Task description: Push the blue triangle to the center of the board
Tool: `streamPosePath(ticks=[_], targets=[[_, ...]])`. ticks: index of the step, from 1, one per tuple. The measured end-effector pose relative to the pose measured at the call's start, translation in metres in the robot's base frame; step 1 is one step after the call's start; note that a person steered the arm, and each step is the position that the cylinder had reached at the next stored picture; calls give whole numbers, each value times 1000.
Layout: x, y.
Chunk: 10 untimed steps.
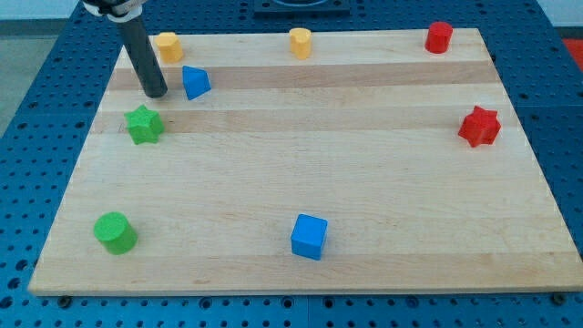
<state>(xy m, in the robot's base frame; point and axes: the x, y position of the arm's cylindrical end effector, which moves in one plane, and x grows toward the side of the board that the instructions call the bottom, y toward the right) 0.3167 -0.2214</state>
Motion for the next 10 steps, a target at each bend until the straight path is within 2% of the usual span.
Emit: streamPosePath(ticks=[2, 6, 10], targets=[[-17, 9], [-16, 93], [62, 151]])
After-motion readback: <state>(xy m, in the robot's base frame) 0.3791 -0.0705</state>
